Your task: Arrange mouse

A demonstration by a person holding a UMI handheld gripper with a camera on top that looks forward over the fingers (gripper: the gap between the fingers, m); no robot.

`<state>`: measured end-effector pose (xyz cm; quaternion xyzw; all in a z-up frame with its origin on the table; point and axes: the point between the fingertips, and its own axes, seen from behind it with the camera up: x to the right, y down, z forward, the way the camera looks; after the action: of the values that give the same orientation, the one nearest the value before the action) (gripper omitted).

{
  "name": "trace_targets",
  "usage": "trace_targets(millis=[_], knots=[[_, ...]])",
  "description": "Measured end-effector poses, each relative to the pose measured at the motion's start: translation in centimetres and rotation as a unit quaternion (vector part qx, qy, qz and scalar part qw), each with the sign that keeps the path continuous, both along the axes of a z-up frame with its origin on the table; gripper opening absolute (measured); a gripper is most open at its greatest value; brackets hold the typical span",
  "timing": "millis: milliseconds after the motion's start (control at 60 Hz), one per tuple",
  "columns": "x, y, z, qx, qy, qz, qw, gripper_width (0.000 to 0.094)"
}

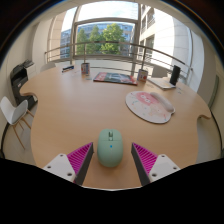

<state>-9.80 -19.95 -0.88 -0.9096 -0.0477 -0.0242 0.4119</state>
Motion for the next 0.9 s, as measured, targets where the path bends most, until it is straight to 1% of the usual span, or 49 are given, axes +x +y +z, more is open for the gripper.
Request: trace_targets(millis=[33,67,117,150,167,233,400,433,467,533,583,700,750,800,850,900], knots=[[0.5,1.3,-0.5,-0.004,0.001,0.0,1.0,0.0736],[0.1,1.2,-0.8,-0.008,0.006,-0.003,1.0,0.0706],[-0.3,1.8,-1.0,-0.008,0.025,-0.003,1.0,0.0613],[-0.7,2.0,-1.0,-0.008,0.037,0.001,0.999,0.0524],[-0.7,2.1,-1.0,-0.007,0.038,0.002,0.999,0.0508],[-0.6,2.4,-1.0,-0.007,0.028,0.005,1.0,0.0483],[-0.7,2.2,-0.9,-0.028,0.04,-0.012,0.999,0.0398],[-0.8,2.0,-0.8,-0.033,0.045,-0.014,0.998,0.0399],[-1.1,1.9,-0.1,-0.03,0.046,-0.012,0.998,0.0399],[-2.6,2.2,2.9,-0.011,0.038,0.01,0.999,0.0398],[-4.5,2.6,6.6,0.012,0.045,0.025,0.999,0.0399],[-7.4,4.8,16.9,0.095,0.066,0.064,0.991,0.0398],[-7.8,6.5,21.4,0.126,0.082,0.069,0.986,0.0399],[-6.9,8.5,24.5,0.155,0.089,0.072,0.981,0.0397],[-4.9,10.7,27.0,0.184,0.086,0.065,0.977,0.0396],[-2.5,13.2,28.7,0.198,0.081,0.051,0.976,0.0397]])
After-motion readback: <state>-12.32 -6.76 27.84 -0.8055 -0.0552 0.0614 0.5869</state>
